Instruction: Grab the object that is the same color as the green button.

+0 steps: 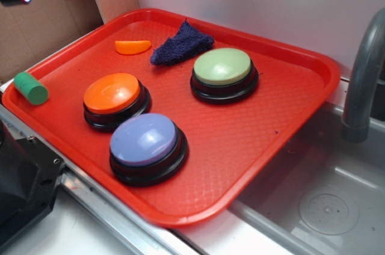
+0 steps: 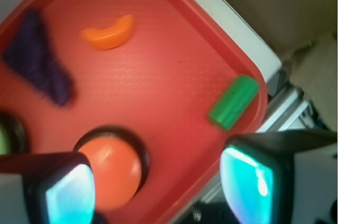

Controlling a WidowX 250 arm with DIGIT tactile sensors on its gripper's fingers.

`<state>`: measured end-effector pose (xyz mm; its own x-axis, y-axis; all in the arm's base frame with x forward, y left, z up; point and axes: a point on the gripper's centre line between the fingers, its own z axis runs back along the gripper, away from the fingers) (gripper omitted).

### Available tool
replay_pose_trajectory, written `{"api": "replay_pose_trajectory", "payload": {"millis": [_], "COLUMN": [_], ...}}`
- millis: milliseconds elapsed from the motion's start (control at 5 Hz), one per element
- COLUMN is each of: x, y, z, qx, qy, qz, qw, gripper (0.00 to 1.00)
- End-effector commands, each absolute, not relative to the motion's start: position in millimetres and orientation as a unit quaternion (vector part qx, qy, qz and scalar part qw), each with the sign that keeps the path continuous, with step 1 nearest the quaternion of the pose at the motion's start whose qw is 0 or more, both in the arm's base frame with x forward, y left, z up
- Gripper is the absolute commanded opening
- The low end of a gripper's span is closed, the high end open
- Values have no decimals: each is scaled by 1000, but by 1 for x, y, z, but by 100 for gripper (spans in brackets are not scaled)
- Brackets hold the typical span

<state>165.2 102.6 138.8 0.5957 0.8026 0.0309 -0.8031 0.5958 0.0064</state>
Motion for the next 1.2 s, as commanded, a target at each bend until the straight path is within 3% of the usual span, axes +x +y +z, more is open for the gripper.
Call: {"api": "replay_pose_trajectory", "payload": {"millis": [0, 200, 400, 1000], "x": [112, 116, 121, 121], "y": [155, 164, 151, 151], "z": [111, 69, 52, 52], "qx": [59, 42, 37, 37], "qy": [-42, -25, -39, -39], "qz": [596, 609, 620, 620], "qw": [800, 791, 783, 783], "gripper": [100, 100, 100, 100]}}
